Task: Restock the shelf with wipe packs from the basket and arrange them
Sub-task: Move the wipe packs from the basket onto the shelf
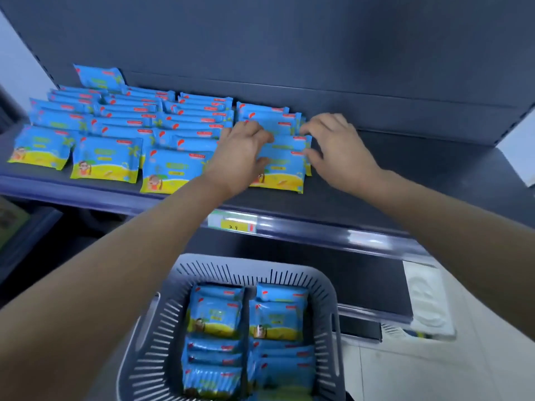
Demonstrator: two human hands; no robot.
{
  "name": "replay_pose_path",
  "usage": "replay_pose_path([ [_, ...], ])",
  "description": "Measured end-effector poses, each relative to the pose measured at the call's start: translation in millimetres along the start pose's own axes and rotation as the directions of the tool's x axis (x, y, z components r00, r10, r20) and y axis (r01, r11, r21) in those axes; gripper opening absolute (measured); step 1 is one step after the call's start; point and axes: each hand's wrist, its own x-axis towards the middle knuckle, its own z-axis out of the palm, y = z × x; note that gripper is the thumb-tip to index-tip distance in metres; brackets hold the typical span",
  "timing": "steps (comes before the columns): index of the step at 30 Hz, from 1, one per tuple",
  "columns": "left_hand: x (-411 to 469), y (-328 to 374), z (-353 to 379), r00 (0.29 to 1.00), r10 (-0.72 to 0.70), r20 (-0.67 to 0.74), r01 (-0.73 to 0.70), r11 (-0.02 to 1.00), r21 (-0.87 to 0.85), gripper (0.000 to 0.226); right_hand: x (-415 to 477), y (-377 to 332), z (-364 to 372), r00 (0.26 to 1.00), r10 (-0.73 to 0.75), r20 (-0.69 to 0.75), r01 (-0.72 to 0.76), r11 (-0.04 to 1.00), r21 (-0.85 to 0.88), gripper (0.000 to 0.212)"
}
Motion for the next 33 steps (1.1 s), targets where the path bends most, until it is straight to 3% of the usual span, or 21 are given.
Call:
replay_pose_path([
  [3,-47.1,6.8,-11.5,0.991,0.081,-0.107,-0.088,0.994,-0.062,0.033,-39.2,-28.3,5.0,0.997,-0.039,-0.063,0.039,0.999,-0.009,0.033],
  [5,-81.4,7.7,-9.4,0.989,0.115,-0.095,-0.123,0.989,-0.081,0.030,-67.8,-47.1,16.9,0.997,-0.056,-0.058,0.057,0.998,0.000,0.032],
  [11,-172.2,-5.4,39.9,0.983,0.055,0.177,-0.029,0.988,-0.149,0.032,-143.3,-83.5,84.1,0.982,-0.063,0.177,0.056,0.997,0.045,0.034],
  [15,-217.5,-28.4,76.2,0.931,-0.049,0.362,0.093,0.990,-0.104,0.034,-177.5,-90.2,138.4,0.886,0.001,0.464,0.026,0.998,-0.052,0.042],
  [21,-251.7,-60.7,113.9,0.874,-0.145,0.464,0.173,0.985,-0.018,0.037,-205.4,-85.4,193.1,0.675,0.051,0.736,-0.051,0.998,-0.023,0.054],
  [26,-258.6,-73.8,138.5,0.854,-0.169,0.492,0.181,0.983,0.023,0.043,-212.4,-79.6,218.6,0.564,0.098,0.820,-0.060,0.995,-0.077,0.065],
  [33,-264.5,-81.7,164.0,0.784,-0.213,0.583,0.220,0.974,0.060,0.046,-216.6,-86.3,236.2,0.561,0.234,0.794,-0.130,0.972,-0.195,0.061],
])
